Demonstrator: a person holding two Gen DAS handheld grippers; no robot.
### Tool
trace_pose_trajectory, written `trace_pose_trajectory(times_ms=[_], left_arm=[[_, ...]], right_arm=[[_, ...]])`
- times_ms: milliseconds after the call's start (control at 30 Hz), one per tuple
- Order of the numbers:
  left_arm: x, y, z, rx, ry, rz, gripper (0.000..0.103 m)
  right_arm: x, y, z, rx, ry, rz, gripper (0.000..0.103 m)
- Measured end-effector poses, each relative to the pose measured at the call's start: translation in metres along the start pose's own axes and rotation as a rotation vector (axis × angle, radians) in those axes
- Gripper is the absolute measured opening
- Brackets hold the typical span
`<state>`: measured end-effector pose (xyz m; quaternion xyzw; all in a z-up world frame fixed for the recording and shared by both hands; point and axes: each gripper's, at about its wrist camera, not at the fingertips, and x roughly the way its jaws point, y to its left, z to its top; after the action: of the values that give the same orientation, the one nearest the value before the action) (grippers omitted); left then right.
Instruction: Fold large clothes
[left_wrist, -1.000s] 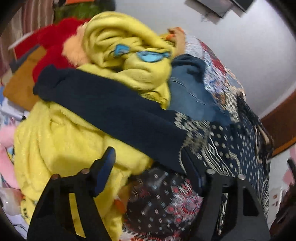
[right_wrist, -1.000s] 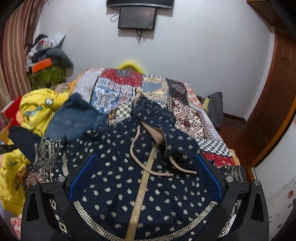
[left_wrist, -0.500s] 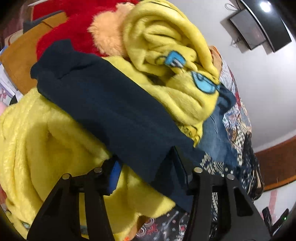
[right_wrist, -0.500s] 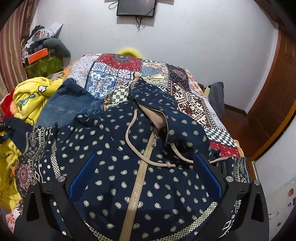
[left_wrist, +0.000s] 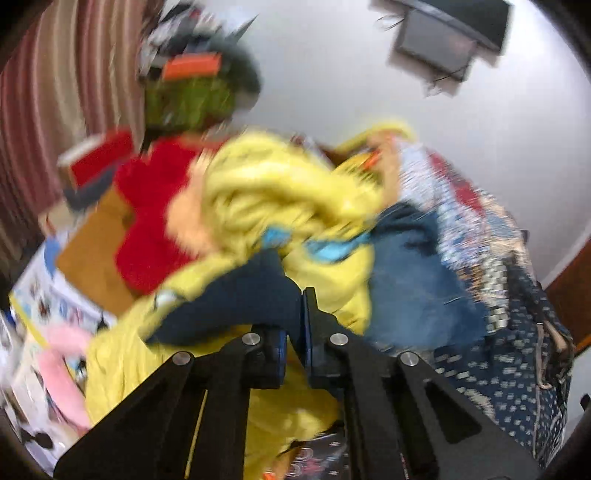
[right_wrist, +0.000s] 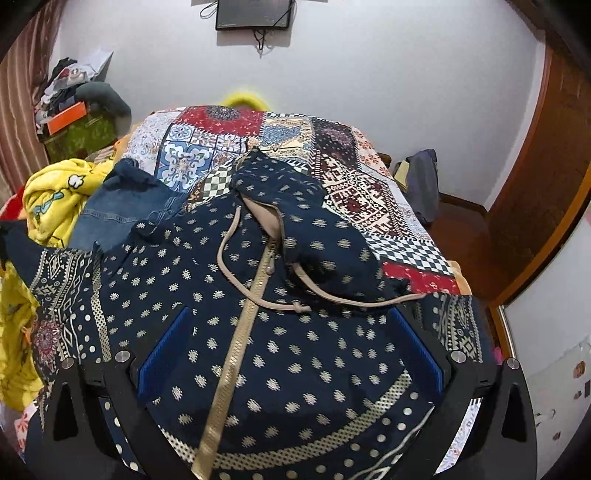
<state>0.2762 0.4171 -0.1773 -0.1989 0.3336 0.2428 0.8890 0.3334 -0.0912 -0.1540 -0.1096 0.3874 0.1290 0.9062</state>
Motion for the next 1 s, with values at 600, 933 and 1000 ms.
trace_pose_trajectory(times_ms=[600, 933, 1000], left_arm=[[-0.136, -0.290, -0.026, 0.424, -0.155, -0.446, 0.004], [-0.062, -0.394, -0.154, 0.586, 0.230, -0.518, 0.004], [-0.047, -0.402, -0.180, 0.611, 0.314, -0.528, 0.004]], right_arm=[[-0.049, -0.058, -0.007, 0.039, -0.055, 0.041, 0.103], [-0.050, -0.088, -0.037, 0.085, 0.004, 0.053, 0.103], [-0.048, -0.093, -0.044, 0.093, 0.025, 0.053, 0.103]])
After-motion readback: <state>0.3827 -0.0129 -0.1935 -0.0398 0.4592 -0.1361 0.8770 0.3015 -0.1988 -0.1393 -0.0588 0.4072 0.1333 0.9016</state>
